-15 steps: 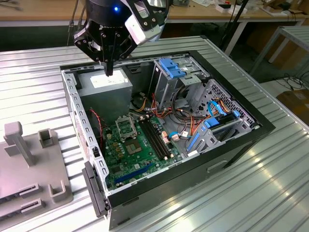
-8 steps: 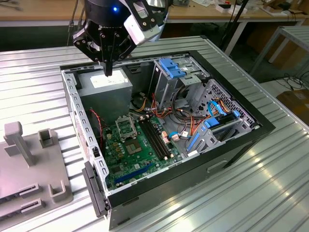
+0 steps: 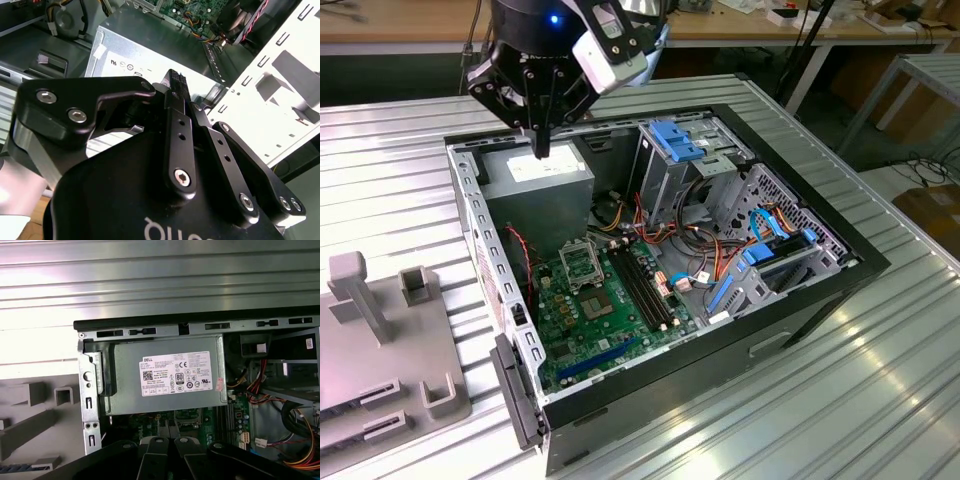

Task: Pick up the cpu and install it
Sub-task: 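Reach for the cpu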

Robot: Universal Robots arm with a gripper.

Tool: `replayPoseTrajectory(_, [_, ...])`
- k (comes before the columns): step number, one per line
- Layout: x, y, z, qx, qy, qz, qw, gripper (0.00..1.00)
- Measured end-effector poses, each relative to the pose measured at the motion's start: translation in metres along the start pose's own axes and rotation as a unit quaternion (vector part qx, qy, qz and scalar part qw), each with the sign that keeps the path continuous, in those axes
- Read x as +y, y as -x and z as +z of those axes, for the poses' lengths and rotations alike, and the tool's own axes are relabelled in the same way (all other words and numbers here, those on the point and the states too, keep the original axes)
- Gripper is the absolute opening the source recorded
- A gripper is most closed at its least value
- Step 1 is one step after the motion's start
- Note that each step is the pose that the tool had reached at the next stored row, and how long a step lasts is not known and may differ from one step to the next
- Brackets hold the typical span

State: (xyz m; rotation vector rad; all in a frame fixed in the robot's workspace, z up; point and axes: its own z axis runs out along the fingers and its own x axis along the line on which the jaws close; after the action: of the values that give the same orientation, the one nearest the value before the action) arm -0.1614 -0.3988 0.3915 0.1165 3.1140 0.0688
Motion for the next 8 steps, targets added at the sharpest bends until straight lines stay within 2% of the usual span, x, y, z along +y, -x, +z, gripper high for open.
replayPoseTrajectory(8, [-0.0002,-0.0022,0.0002,0.0,0.0,0.0,1.0,0.11])
